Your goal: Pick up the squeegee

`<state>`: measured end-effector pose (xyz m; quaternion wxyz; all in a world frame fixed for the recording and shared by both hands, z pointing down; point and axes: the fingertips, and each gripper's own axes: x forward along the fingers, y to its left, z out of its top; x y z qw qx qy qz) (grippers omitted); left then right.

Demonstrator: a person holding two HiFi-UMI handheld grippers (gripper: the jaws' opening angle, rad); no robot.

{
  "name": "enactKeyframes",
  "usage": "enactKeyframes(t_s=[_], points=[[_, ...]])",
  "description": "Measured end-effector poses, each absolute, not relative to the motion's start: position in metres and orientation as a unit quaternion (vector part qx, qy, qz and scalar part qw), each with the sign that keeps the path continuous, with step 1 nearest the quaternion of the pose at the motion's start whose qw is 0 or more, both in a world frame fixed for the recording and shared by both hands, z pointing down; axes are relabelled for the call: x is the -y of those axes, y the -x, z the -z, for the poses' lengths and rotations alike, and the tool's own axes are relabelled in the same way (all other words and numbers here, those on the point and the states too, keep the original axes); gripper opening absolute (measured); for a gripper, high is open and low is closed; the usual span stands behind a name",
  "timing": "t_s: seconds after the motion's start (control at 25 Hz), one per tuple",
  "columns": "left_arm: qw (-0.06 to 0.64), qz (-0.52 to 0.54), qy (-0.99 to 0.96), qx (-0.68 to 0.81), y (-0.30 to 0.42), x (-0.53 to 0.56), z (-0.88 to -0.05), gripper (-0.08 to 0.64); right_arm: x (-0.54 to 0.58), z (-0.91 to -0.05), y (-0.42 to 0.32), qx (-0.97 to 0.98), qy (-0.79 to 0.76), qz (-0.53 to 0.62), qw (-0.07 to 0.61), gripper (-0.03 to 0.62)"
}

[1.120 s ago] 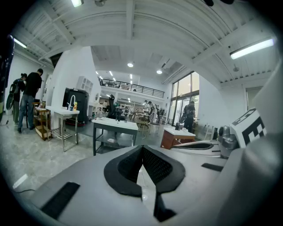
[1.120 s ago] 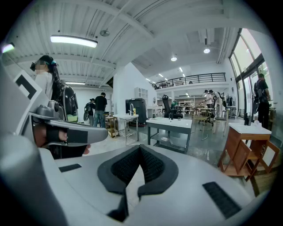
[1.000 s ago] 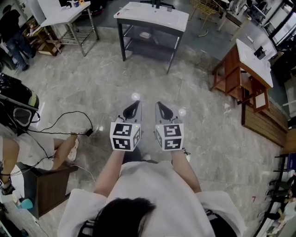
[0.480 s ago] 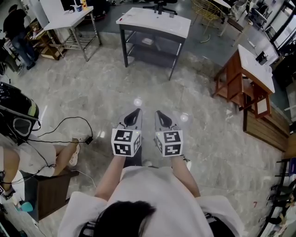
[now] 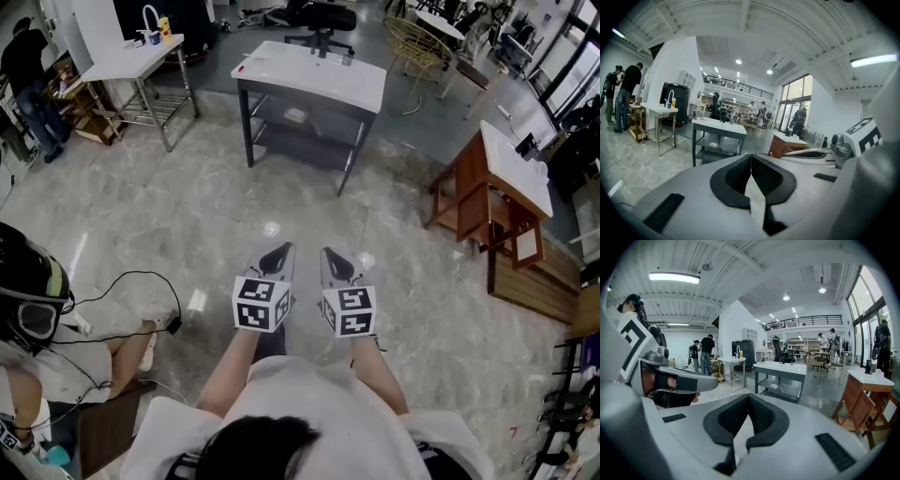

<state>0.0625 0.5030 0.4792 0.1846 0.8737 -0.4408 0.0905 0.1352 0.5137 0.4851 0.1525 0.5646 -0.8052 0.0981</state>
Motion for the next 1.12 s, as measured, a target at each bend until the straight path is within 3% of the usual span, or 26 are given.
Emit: enactKeyframes(t_s=[1.12], points=[[0.215, -0.126, -0.869, 0.426, 0.007, -0.247, -0.506, 0.026, -0.269, -0.513, -0.074, 0.789, -0.57, -0.147, 0.179, 0.021]])
